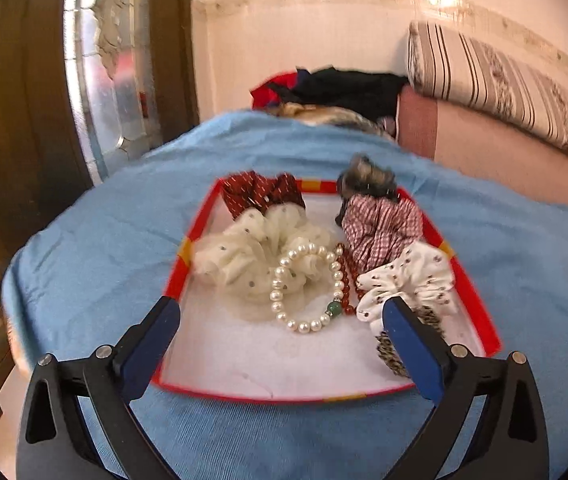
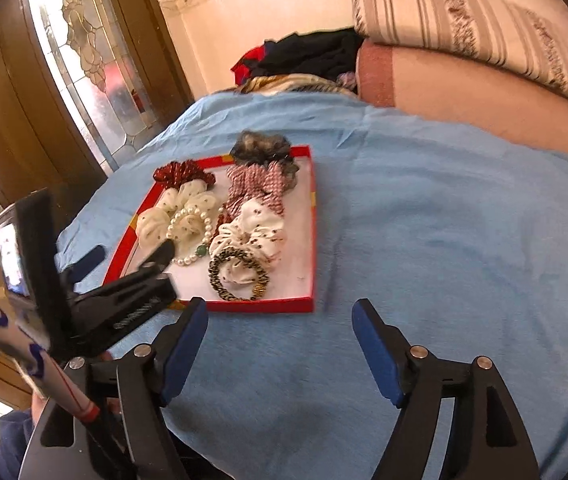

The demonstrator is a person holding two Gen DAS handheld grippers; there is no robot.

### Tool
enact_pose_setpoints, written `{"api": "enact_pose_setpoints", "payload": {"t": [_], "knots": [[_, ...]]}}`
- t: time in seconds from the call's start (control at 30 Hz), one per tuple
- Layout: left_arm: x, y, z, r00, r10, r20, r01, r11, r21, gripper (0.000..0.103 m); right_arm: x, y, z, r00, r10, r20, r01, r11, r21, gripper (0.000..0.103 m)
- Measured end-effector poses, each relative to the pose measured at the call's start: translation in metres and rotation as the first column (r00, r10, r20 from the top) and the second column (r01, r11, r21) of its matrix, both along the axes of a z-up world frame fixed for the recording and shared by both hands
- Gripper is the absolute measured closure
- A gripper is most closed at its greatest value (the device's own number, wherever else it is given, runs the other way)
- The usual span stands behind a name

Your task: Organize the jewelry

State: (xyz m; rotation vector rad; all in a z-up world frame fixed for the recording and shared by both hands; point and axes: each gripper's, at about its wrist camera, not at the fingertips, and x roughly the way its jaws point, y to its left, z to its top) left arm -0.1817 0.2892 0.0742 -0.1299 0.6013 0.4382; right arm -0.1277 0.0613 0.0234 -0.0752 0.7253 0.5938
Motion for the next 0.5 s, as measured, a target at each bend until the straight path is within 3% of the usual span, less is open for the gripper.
{"api": "enact_pose_setpoints", "payload": {"t": [0.23, 0.33, 0.5], "knots": [[-0.06, -0.03, 0.033, 0.998, 0.041, 0.051, -0.042, 0.999, 0.008, 0.001, -0.038, -0.033, 0.024, 0.994, -0.017, 0.112, 0.02, 0.999, -0.027, 0.017], [-0.086, -0.044, 0.049, 0.997, 0.066, 0.048, -0.069, 0.996, 0.062, 0.0, -0.056, -0.042, 0.029, 0.991, -0.007, 0.134, 0.01, 1.0, -0.029, 0.016], [-0.122, -0.062, 0.061, 0.989, 0.093, 0.118, -0.107, 0.988, 0.112, 0.0, -0.074, -0.051, 0.035, 0.985, -0.019, 0.171, 0.026, 0.999, -0.039, 0.013]]}}
